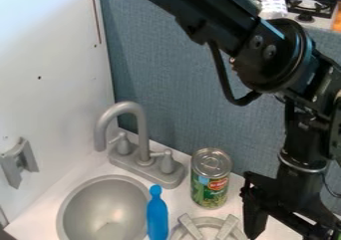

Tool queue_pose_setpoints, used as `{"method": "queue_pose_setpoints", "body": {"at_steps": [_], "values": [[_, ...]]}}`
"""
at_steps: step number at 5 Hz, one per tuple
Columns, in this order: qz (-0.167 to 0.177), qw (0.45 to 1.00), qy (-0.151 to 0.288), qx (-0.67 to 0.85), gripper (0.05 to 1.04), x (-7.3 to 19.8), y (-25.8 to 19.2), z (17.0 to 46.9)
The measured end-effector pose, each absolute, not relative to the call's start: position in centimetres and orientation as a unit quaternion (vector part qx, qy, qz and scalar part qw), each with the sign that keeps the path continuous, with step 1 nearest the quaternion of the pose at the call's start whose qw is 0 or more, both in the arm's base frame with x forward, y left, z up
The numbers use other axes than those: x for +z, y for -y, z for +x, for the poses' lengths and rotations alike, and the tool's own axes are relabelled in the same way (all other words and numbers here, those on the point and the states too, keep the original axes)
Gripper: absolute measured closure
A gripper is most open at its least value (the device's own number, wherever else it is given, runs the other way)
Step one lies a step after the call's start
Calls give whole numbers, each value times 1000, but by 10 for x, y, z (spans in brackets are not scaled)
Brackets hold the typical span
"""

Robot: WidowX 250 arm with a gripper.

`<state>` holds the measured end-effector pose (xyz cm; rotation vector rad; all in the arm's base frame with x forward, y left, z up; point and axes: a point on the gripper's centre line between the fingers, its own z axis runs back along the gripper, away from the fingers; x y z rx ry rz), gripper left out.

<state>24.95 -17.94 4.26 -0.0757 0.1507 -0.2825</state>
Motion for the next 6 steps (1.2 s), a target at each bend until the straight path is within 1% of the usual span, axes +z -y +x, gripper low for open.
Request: {"method": "queue_pose_setpoints", "body": {"at_steps": [1,2,3,4,6], "values": [[-30,986,-89,-140,83,33,178,247],[-17,979,-57,-196,83,26,217,258],[-13,965,-45,-259,83,17,259,251],[-4,959,-57,-279,83,7,273,248],[28,952,-72,-297,83,-7,290,247]]}}
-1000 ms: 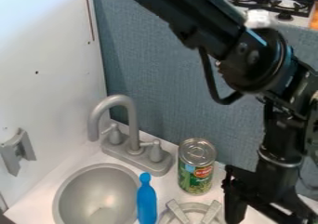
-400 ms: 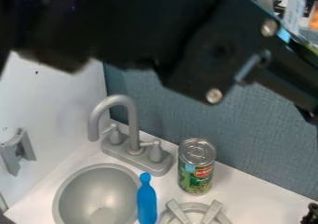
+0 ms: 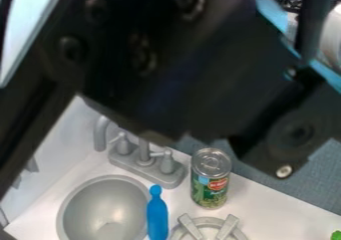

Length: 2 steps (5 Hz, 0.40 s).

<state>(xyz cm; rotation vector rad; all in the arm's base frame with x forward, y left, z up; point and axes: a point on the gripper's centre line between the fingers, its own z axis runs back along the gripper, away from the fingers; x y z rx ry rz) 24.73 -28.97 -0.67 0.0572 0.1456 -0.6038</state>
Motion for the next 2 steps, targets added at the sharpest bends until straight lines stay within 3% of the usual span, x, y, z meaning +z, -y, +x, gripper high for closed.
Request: {"method": "queue_pose_setpoints", "body": {"at_steps": [2], "values": [[24,953,-92,-287,83,-25,282,254]]}}
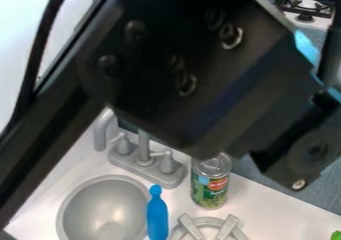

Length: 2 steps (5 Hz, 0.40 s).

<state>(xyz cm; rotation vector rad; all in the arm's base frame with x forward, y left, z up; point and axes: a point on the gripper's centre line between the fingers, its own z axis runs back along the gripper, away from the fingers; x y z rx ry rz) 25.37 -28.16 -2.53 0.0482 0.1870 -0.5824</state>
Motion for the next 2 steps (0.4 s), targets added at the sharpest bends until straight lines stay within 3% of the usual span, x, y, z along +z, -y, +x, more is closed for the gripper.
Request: {"method": "queue_pose_setpoints", "body": {"at_steps": [2], "values": [[17,959,-106,-262,83,-36,266,269]]}}
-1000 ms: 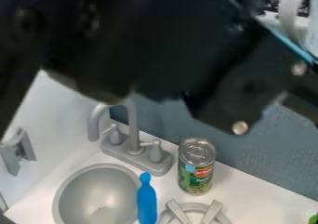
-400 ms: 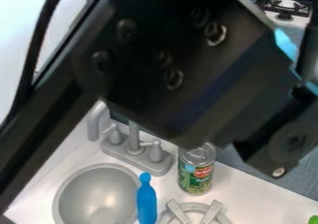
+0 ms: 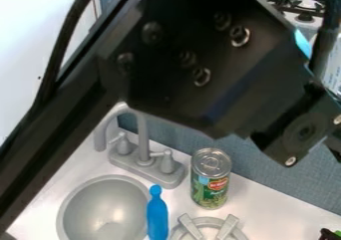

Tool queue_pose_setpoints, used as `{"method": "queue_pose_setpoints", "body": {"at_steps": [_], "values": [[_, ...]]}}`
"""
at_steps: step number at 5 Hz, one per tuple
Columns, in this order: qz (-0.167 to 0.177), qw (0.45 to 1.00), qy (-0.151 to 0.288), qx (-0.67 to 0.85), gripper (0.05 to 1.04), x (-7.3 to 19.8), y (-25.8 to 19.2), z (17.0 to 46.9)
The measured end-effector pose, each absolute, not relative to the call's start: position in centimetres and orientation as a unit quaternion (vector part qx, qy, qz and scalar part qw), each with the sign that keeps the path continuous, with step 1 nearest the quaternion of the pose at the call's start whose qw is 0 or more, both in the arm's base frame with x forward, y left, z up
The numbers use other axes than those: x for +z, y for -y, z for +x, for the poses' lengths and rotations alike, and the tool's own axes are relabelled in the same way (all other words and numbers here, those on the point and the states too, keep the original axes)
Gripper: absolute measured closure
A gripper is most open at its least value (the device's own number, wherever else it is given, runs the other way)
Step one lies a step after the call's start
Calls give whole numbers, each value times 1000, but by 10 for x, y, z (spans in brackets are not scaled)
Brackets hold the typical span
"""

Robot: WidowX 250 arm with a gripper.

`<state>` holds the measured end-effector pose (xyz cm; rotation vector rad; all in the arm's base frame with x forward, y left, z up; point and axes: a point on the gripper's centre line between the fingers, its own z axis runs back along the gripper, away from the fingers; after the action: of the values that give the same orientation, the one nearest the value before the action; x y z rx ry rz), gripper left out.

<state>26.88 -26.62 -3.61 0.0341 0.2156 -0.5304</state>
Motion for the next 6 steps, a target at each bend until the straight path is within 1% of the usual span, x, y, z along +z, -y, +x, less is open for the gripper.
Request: {"method": "queue_pose_setpoints", "body": {"at_steps": [1,2,3,4,5,6], "values": [[10,957,-102,-271,123,-35,270,271],[10,955,-104,-277,396,-37,270,272],[9,955,-102,-280,707,-36,271,273],[5,955,-95,-282,915,-37,273,274],[-3,956,-89,-278,976,-37,274,274],[-9,960,-87,-267,985,-34,269,267]]}}
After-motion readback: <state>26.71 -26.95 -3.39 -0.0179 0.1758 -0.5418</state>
